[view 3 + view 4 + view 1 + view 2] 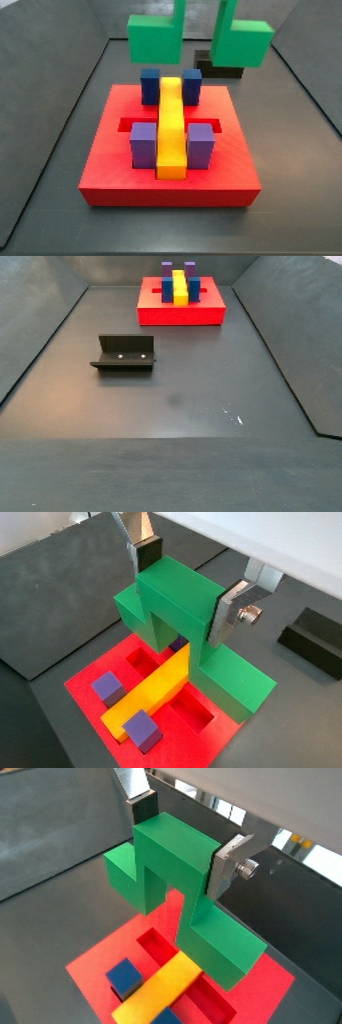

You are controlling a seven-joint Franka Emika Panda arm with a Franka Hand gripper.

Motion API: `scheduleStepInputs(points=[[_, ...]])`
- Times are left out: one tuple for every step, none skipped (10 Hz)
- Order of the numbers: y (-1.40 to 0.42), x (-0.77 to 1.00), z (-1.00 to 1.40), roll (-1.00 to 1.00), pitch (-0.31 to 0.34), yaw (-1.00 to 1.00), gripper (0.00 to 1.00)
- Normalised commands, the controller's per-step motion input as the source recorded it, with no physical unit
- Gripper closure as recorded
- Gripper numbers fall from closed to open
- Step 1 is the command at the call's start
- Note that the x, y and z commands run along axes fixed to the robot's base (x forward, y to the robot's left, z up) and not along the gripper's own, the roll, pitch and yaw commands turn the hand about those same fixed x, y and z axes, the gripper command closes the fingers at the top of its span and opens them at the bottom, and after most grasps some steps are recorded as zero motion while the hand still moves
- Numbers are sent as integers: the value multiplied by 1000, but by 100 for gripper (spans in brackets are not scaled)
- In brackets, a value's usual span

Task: Pick up the green object. Move up. Place the green object on the fixture. Regrasp the green object. Move to above the board. Insert the green object.
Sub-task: Insert the green object.

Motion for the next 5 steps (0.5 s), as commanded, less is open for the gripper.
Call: scheduleStepInputs(points=[[0,-40,-611,0,-199,0,100],[-71,-94,-574,0,-170,0,100],[-186,-143,-523,0,-127,0,100],[-220,-71,-397,0,-126,17,100],[-157,-60,-91,-66,-127,0,100]])
